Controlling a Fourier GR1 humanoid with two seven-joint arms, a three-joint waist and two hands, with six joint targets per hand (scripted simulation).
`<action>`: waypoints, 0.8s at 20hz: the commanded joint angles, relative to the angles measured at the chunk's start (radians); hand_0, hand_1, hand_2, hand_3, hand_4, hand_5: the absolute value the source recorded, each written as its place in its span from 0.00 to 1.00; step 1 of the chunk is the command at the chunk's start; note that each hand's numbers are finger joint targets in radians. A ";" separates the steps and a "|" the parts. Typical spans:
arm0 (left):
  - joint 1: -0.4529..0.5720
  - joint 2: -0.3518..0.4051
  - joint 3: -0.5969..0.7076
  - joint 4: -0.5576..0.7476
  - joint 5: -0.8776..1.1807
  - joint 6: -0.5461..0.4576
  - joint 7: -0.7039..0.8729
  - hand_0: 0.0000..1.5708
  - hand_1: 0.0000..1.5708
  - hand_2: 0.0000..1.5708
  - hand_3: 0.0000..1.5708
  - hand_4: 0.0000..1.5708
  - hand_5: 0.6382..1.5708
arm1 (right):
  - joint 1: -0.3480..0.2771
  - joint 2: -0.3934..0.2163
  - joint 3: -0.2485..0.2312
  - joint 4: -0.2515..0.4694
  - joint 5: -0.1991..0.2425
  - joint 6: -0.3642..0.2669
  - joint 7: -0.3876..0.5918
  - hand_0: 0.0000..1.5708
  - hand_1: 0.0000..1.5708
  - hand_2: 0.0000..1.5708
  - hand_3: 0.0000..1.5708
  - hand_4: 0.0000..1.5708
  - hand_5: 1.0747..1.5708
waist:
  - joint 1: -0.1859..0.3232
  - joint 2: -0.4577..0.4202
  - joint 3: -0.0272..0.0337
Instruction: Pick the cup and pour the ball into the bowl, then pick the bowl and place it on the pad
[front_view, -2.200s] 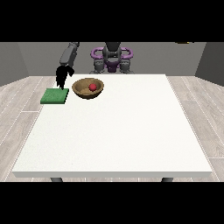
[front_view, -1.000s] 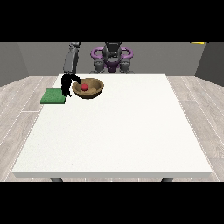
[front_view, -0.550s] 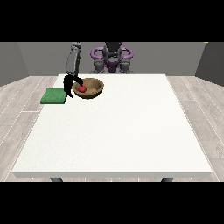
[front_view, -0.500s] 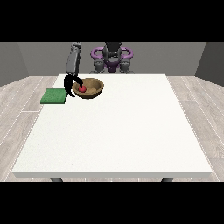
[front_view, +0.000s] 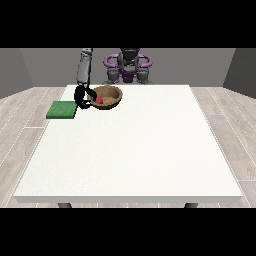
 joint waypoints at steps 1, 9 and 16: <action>0.049 0.000 0.012 0.036 0.003 -0.020 -0.014 0.00 0.00 0.00 0.00 0.75 0.95 | 0.024 -0.150 -0.037 0.018 0.048 -0.073 0.160 1.00 1.00 1.00 0.81 0.65 0.95 | -0.031 0.001 0.0320; 0.081 0.041 0.054 0.105 -0.015 0.000 -0.032 0.00 0.00 0.00 0.00 0.76 0.97 | -0.053 -0.289 0.000 -0.083 0.032 0.005 0.430 1.00 1.00 1.00 0.62 0.67 0.97 | -0.116 -0.058 0.0331; 0.142 0.043 0.063 0.112 -0.030 -0.010 -0.052 0.00 0.00 0.00 0.00 0.76 0.97 | -0.075 -0.366 -0.014 -0.095 -0.029 0.050 0.495 1.00 1.00 1.00 0.43 0.69 0.99 | -0.154 -0.094 0.0308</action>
